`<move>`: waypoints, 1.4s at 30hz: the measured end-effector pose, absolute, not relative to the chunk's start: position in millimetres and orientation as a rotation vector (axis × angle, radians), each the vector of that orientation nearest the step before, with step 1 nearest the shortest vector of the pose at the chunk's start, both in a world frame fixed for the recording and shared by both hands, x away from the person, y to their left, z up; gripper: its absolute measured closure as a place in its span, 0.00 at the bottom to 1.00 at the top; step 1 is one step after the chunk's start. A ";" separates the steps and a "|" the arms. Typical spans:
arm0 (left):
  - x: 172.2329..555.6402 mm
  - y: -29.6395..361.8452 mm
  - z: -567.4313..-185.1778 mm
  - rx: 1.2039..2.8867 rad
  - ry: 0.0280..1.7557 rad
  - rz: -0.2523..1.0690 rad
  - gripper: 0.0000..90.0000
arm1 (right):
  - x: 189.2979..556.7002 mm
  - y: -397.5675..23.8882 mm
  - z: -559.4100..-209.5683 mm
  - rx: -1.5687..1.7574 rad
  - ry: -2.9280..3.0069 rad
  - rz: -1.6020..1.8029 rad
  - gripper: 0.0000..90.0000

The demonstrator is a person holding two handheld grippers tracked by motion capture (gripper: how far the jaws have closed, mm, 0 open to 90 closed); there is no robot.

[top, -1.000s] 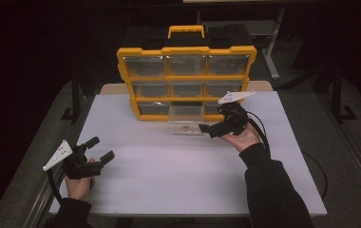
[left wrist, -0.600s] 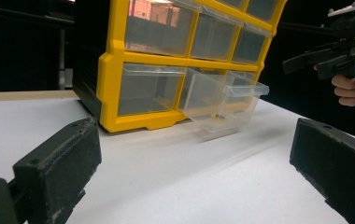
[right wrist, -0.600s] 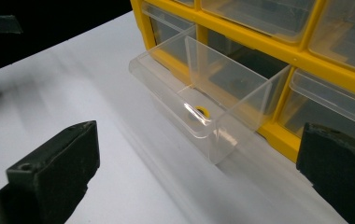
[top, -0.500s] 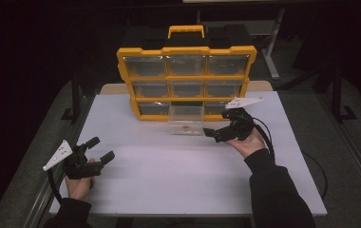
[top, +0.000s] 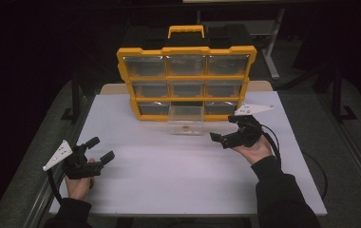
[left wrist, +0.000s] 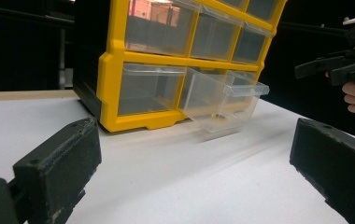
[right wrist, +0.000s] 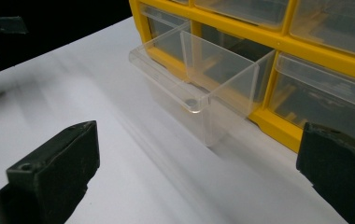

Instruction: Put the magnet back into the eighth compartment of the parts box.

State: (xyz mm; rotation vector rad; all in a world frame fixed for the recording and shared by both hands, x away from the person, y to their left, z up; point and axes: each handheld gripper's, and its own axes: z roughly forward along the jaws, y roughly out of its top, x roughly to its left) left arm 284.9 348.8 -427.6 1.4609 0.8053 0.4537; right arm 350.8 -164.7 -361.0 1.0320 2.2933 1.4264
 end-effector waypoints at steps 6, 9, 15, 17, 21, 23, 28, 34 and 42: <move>285.0 348.7 -427.6 1.461 0.805 0.453 0.02 | 342.3 -172.6 -369.3 1.042 2.278 1.452 0.00; 284.7 348.5 -427.5 1.462 0.804 0.454 0.02 | 337.9 -177.0 -374.2 1.051 2.271 1.465 0.00; 285.0 348.7 -427.6 1.465 0.805 0.456 0.02 | 330.6 -185.1 -383.8 1.061 2.253 1.476 0.00; 285.0 348.9 -427.6 1.465 0.805 0.456 0.02 | 328.9 -187.0 -386.6 1.059 2.246 1.477 0.00; 285.4 349.1 -427.8 1.466 0.804 0.459 0.02 | 325.1 -191.1 -390.3 1.057 2.225 1.485 0.00; 285.3 348.9 -427.8 1.466 0.804 0.458 0.02 | 322.9 -193.4 -391.4 1.054 2.207 1.497 0.00; 285.1 349.1 -427.6 1.464 0.805 0.458 0.02 | 316.1 -196.8 -395.2 1.037 2.187 1.489 0.00; 285.0 349.0 -427.2 1.463 0.800 0.453 0.02 | 308.1 -201.9 -400.3 1.040 2.154 1.479 0.00; 284.9 348.8 -426.8 1.461 0.796 0.455 0.02 | 297.2 -215.7 -405.6 1.035 2.098 1.508 0.00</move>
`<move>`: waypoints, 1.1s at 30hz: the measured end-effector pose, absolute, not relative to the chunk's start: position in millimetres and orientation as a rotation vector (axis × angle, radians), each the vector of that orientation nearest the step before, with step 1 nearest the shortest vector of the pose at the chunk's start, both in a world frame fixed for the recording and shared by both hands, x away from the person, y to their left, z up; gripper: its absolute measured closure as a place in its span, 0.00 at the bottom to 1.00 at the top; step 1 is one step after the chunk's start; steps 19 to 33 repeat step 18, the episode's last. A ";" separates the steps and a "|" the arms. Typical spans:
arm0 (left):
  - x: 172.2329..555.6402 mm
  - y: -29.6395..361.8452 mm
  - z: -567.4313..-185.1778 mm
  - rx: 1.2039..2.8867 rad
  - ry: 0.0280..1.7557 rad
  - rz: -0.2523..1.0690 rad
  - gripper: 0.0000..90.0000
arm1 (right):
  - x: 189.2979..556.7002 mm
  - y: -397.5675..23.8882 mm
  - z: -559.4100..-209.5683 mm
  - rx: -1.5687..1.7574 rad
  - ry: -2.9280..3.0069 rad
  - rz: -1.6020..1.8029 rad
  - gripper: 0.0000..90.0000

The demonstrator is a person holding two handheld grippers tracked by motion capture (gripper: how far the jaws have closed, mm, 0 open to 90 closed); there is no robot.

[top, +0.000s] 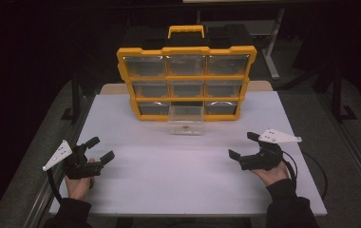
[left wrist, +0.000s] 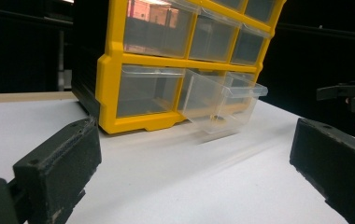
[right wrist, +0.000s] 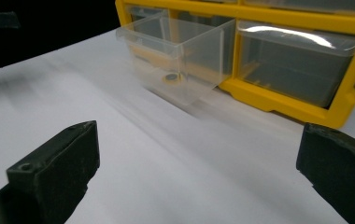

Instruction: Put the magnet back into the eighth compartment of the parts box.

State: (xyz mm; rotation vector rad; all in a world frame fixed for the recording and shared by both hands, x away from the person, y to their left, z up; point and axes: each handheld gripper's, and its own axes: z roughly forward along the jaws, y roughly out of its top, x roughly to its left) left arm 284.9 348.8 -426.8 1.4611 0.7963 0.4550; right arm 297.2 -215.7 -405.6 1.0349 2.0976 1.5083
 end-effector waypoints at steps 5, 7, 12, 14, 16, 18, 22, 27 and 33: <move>284.9 348.5 -426.8 1.461 0.795 0.454 0.02 | 290.3 -224.3 -412.7 1.043 2.074 1.513 0.00; 285.0 348.6 -426.8 1.460 0.795 0.454 0.02 | 287.5 -228.1 -414.5 1.044 2.051 1.528 0.00; 285.5 348.0 -426.8 1.460 0.793 0.450 0.02 | 280.5 -235.5 -418.1 1.040 2.007 1.545 0.00; 285.4 347.5 -426.5 1.458 0.791 0.451 0.02 | 279.6 -237.2 -418.4 1.045 2.000 1.547 0.00; 285.4 347.5 -426.4 1.458 0.792 0.451 0.02 | 278.7 -238.4 -417.8 1.046 1.988 1.550 0.00; 285.5 347.6 -426.3 1.458 0.792 0.451 0.02 | 278.5 -239.7 -417.4 1.047 1.979 1.555 0.00; 285.5 347.6 -426.3 1.458 0.792 0.451 0.02 | 278.5 -239.7 -417.4 1.047 1.979 1.555 0.00; 285.5 347.6 -426.3 1.458 0.792 0.451 0.02 | 278.5 -239.7 -417.4 1.047 1.979 1.555 0.00; 285.5 347.6 -426.3 1.458 0.792 0.451 0.02 | 278.5 -239.7 -417.4 1.047 1.979 1.555 0.00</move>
